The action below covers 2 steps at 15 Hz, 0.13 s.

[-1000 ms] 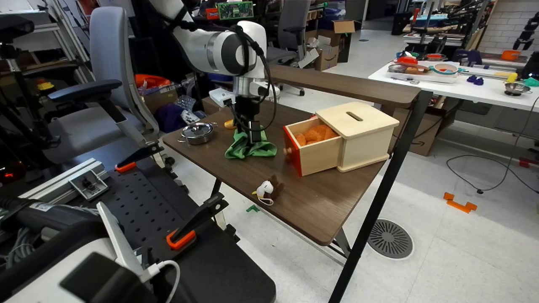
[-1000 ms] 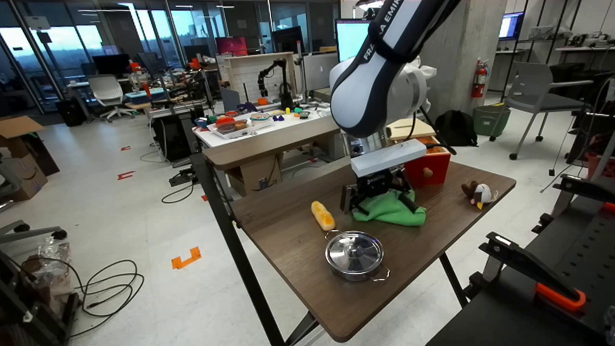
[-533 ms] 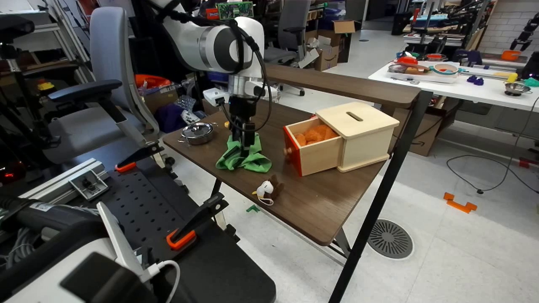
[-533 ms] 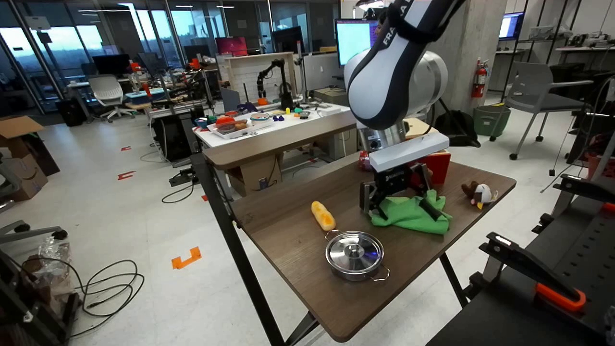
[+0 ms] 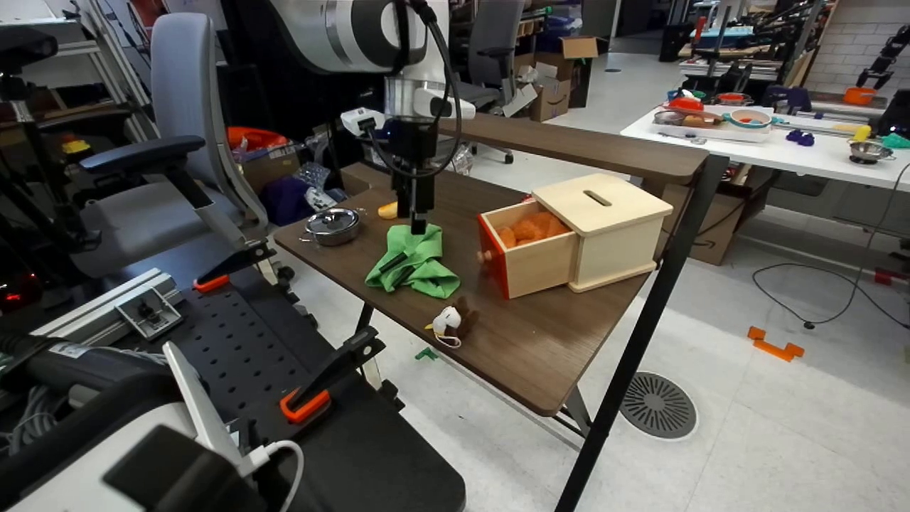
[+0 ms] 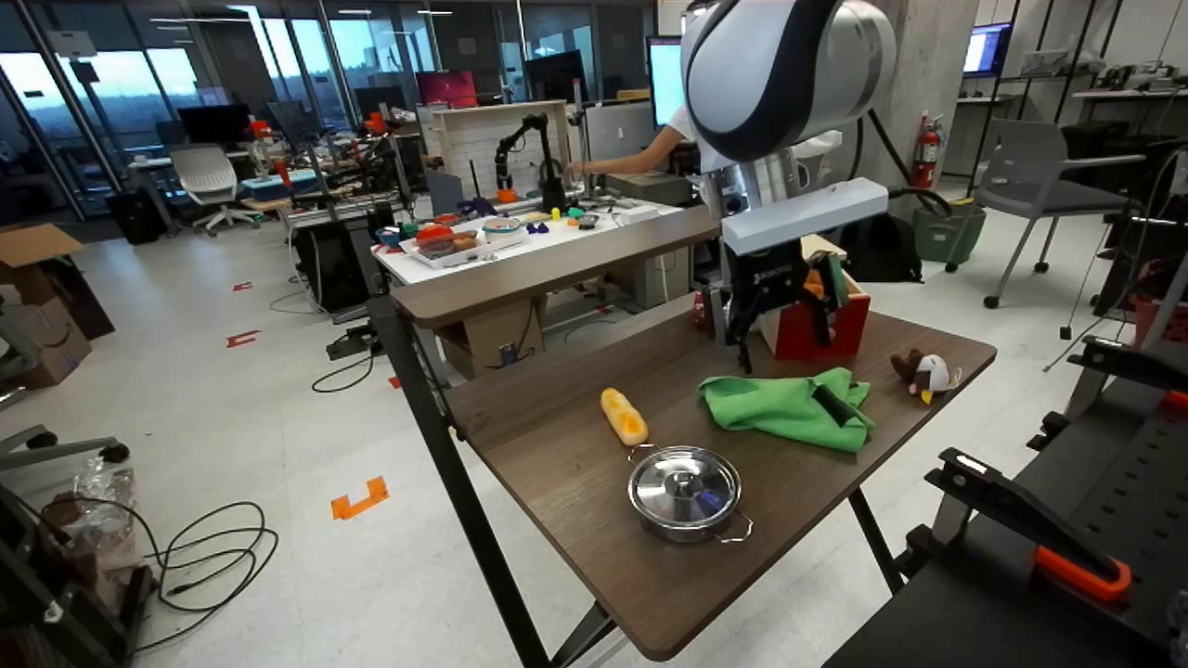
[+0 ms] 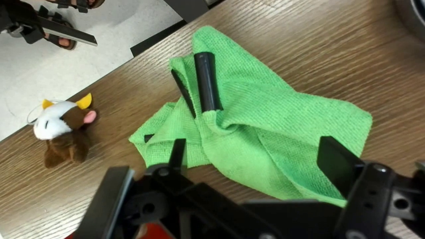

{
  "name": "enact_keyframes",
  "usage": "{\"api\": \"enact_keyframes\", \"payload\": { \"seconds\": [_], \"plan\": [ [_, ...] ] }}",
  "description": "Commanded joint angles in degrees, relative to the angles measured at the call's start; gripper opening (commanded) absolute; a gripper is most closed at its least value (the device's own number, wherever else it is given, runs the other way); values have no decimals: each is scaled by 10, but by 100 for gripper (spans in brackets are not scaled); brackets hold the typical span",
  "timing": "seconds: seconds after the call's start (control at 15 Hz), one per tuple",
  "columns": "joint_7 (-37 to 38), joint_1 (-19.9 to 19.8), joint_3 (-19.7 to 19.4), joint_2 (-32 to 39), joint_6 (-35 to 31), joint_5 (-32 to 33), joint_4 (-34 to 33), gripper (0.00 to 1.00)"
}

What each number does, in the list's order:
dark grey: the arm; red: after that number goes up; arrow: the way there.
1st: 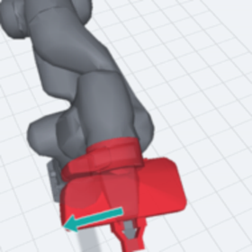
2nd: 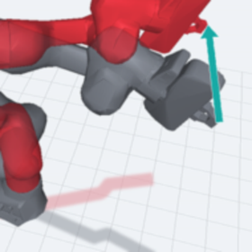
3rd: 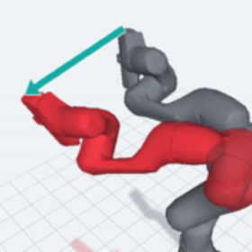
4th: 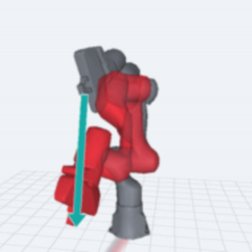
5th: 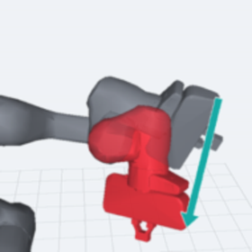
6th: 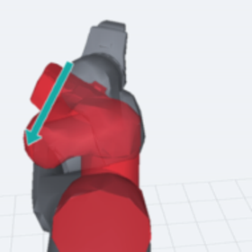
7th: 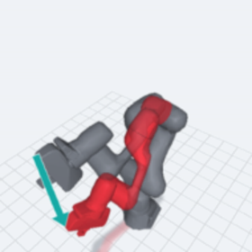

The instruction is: Move the green towel forward

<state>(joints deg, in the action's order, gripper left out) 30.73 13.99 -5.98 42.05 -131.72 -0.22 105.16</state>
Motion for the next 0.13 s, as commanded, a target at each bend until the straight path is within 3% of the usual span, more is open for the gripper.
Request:
{"api": "enact_keyframes", "payload": {
  "seconds": [0.0, 0.07],
  "plan": [
    [2, -4, 4, 5, 1, 3, -2, 100],
    [2, -3, 4, 10, 0, 3, -2, 100]
  ]
}}
